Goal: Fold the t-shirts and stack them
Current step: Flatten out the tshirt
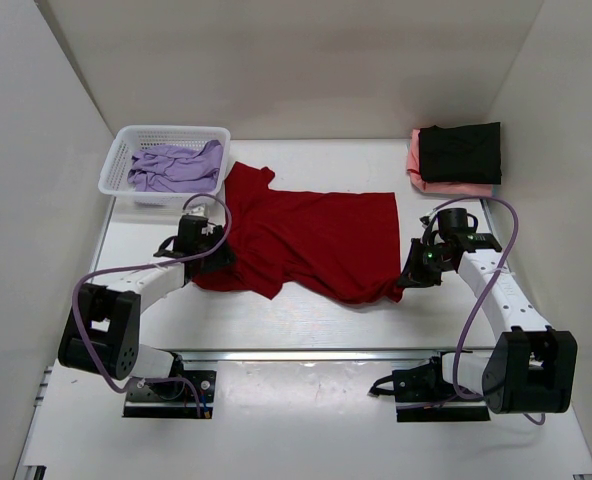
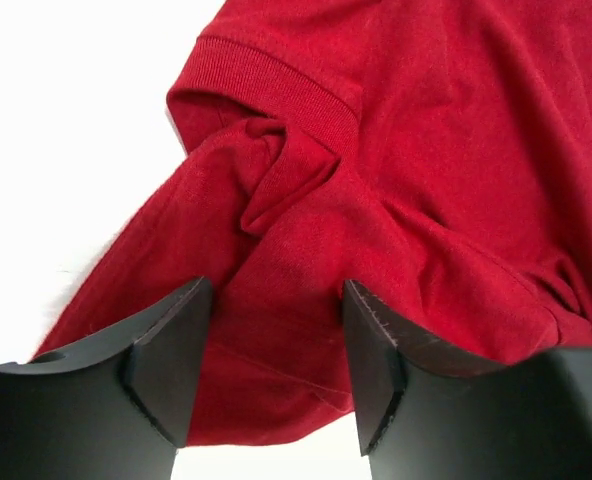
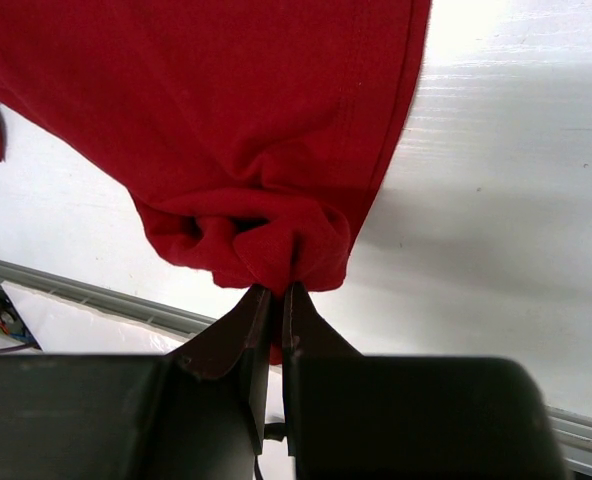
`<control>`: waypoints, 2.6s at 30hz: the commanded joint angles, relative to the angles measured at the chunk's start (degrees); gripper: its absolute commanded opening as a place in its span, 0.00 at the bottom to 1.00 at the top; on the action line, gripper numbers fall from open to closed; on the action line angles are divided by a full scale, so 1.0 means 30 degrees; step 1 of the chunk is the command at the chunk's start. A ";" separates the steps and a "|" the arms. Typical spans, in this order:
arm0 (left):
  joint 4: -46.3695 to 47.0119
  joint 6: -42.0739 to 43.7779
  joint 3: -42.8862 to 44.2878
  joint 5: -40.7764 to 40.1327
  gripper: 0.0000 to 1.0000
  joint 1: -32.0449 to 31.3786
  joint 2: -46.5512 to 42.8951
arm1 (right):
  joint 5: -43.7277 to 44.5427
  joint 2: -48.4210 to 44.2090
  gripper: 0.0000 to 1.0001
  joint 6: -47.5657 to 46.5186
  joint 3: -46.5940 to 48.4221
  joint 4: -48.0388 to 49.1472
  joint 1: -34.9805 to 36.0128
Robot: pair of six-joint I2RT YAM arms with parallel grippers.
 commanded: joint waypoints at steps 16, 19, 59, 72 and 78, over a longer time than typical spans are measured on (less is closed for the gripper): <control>-0.1890 -0.2895 0.3856 0.2701 0.39 0.1026 -0.4365 | -0.0384 -0.0345 0.00 0.0034 0.0264 0.0393 -0.0156; -0.1947 -0.3395 0.3328 0.3256 0.00 0.1261 -0.5155 | -0.0386 -0.0286 0.00 0.0064 0.0323 0.0541 -0.0098; -0.1596 0.0326 0.2683 -0.1050 0.17 0.1055 -0.0586 | -0.0883 -0.0461 0.00 0.0152 -0.0380 0.0689 -0.0713; -0.1978 -0.1431 0.9554 0.0036 0.00 0.1144 -0.2345 | 0.1659 -0.0636 0.00 -0.0434 0.2895 -0.0248 -0.0830; -0.1219 -0.1814 1.5890 0.0034 0.00 0.1291 -0.2141 | 0.2923 -0.1075 0.00 -0.0375 0.9283 0.0187 -0.1182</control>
